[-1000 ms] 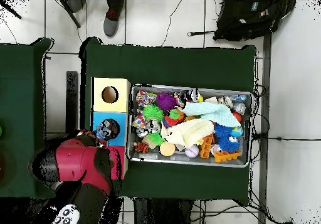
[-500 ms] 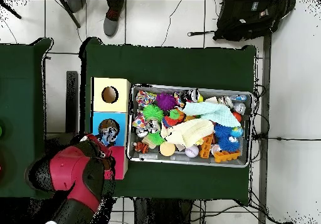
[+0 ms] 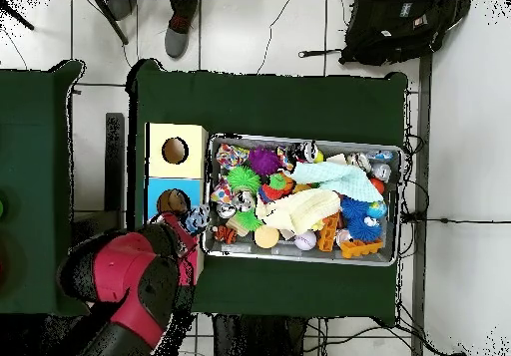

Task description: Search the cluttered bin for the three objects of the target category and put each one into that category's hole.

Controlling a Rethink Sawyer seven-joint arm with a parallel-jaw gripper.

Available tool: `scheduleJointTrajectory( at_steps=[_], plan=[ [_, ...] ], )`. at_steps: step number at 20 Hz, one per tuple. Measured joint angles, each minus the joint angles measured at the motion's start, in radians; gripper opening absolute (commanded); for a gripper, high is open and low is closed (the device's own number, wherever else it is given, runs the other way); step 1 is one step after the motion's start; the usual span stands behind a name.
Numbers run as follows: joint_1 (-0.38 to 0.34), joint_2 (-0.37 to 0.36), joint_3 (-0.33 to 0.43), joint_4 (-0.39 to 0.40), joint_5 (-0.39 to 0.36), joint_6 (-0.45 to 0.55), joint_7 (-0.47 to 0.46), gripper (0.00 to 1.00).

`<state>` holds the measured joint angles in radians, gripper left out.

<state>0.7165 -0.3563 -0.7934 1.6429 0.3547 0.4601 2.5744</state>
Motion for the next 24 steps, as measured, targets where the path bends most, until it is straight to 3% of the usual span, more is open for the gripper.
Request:
scheduleJointTrajectory(
  at_steps=[9,14,24],
  plan=[
    [0.033,0.109,-0.126,-0.041,0.065,0.03,0.042,0.0],
    [0.064,0.203,-0.211,-0.107,0.111,0.112,0.126,0.0],
    [0.079,0.321,-0.313,-0.231,0.145,0.241,0.242,0.0]
  ],
)
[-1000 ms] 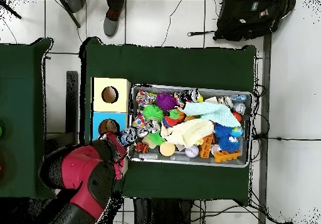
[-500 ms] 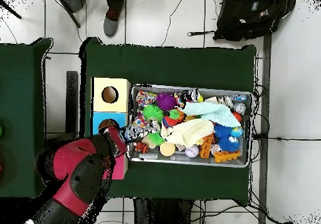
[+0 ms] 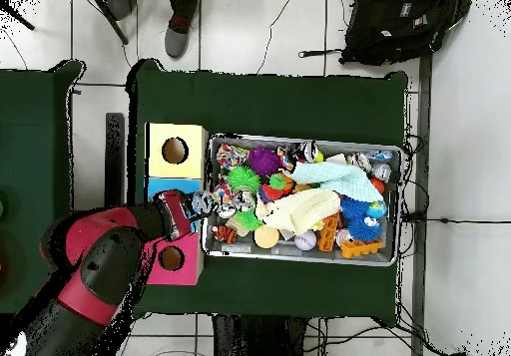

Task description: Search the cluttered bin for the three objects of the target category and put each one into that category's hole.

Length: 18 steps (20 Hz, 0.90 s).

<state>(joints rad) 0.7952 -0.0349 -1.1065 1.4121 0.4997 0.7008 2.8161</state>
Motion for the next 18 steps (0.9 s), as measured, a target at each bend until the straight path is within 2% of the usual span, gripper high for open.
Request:
scheduleJointTrajectory(
  at_steps=[9,18],
  plan=[
    [-0.001,0.069,-0.054,-0.111,0.02,0.105,0.062,0.0],
    [-0.001,0.113,-0.08,-0.18,0.027,0.138,0.085,0.0]
  ],
)
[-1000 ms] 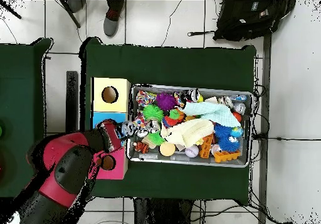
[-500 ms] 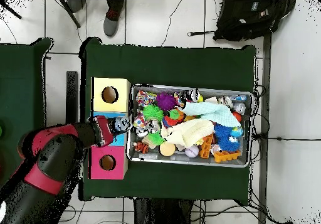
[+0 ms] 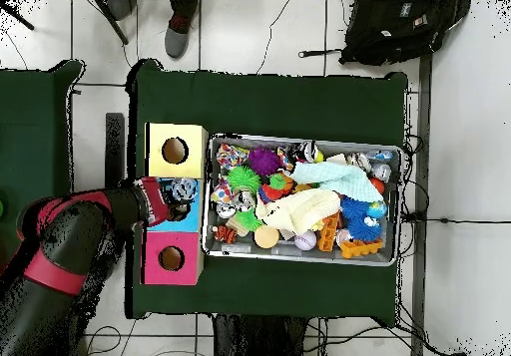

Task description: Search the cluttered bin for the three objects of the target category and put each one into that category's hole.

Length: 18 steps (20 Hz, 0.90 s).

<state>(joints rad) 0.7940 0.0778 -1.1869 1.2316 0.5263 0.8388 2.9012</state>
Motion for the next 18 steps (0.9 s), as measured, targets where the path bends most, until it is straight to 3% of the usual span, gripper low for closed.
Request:
scheduleJointTrajectory(
  at_steps=[18],
  plan=[
    [0.008,0.044,-0.037,-0.037,0.0,0.036,0.024,0.0]
  ],
)
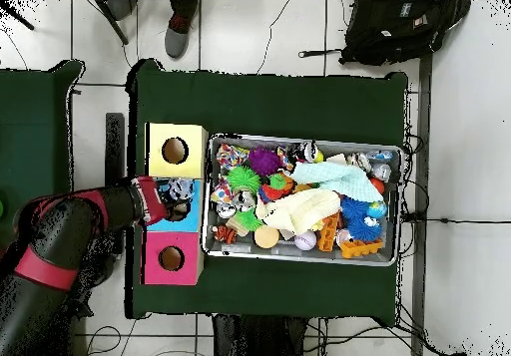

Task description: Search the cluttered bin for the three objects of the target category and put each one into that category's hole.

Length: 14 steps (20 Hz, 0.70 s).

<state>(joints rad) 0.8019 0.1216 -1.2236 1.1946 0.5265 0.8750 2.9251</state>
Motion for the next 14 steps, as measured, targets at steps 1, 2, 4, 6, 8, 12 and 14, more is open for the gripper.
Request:
scheduleJointTrajectory(
  at_steps=[1,2,4,6,8,12,14],
  plan=[
    [0.002,0.0,0.0,0.0,0.0,0.0,0.0,0.0],
    [0.005,0.001,0.0,0.0,0.0,0.0,0.0,0.0],
    [0.012,0.002,0.0,0.0,0.0,0.0,0.001,0.0],
    [0.024,0.004,0.0,0.0,0.0,0.0,0.007,0.0],
    [0.034,0.008,0.0,0.0,0.001,0.0,0.015,0.0],
    [0.054,0.016,0.0,0.0,0.003,0.0,0.033,0.0],
    [0.06,0.019,0.0,0.0,0.003,0.0,0.038,0.0]
  ],
)
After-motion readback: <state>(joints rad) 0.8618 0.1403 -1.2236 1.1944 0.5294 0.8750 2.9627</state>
